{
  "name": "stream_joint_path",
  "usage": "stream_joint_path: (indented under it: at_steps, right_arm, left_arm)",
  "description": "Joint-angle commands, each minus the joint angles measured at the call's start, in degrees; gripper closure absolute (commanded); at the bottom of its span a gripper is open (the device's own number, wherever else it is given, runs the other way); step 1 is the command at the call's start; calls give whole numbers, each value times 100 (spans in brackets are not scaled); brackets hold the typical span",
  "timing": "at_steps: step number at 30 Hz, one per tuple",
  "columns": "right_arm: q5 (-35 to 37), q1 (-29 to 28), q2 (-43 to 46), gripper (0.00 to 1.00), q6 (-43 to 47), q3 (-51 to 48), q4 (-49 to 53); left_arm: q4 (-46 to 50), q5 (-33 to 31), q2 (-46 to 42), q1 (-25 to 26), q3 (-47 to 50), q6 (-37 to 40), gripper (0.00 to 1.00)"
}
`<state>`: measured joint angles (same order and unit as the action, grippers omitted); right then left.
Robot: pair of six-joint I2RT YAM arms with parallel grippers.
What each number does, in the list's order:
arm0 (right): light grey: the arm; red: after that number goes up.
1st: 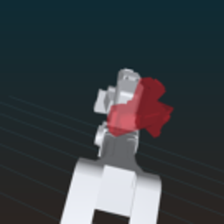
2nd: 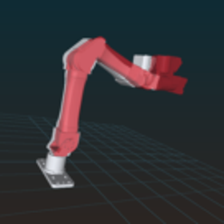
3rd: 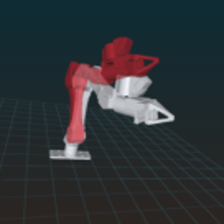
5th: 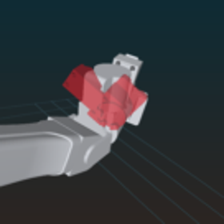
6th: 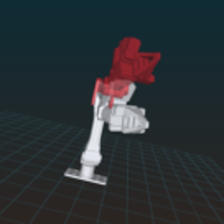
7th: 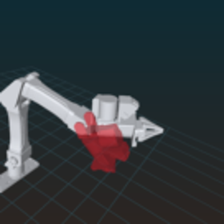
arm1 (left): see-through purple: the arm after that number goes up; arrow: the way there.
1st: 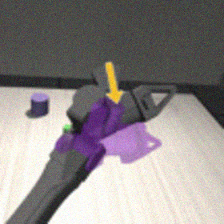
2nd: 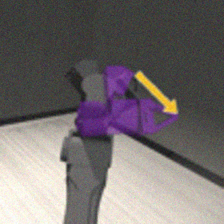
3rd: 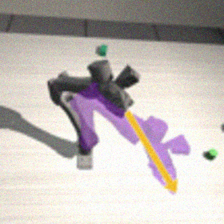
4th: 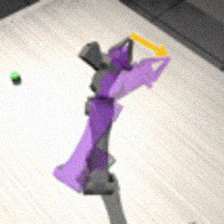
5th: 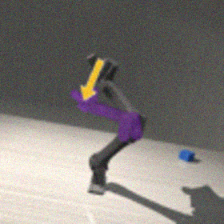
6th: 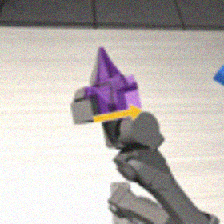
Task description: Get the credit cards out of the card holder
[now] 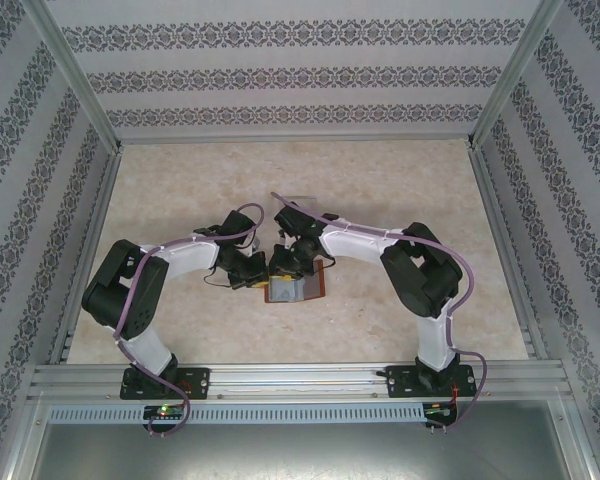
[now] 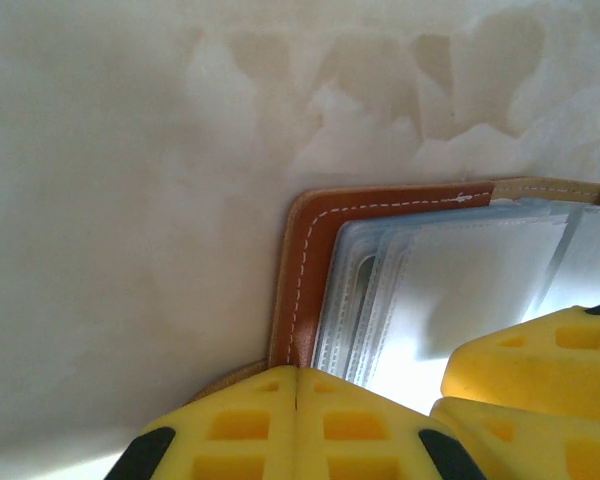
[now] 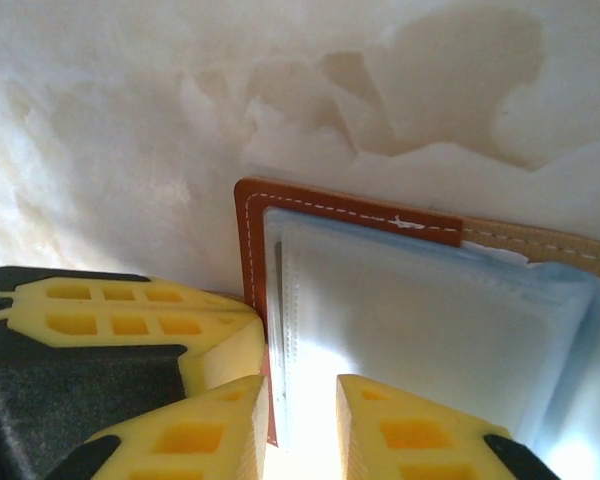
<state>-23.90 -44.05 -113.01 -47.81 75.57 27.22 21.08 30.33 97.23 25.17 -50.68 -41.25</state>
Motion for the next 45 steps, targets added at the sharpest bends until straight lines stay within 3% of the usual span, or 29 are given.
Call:
stream_joint_path:
  at_steps: [1, 29, 45]
  right_arm:
    - [241, -77, -125, 72, 77, 168, 372]
    - [1173, -209, -176, 48, 412, 537, 1446]
    - [1634, -227, -64, 43, 562, 710, 1971]
  left_arm:
    - [-104, 15, 33, 72, 120, -39, 100]
    - [-138, 35, 76, 69, 103, -25, 100]
    - [-125, 51, 176, 68, 33, -17, 100]
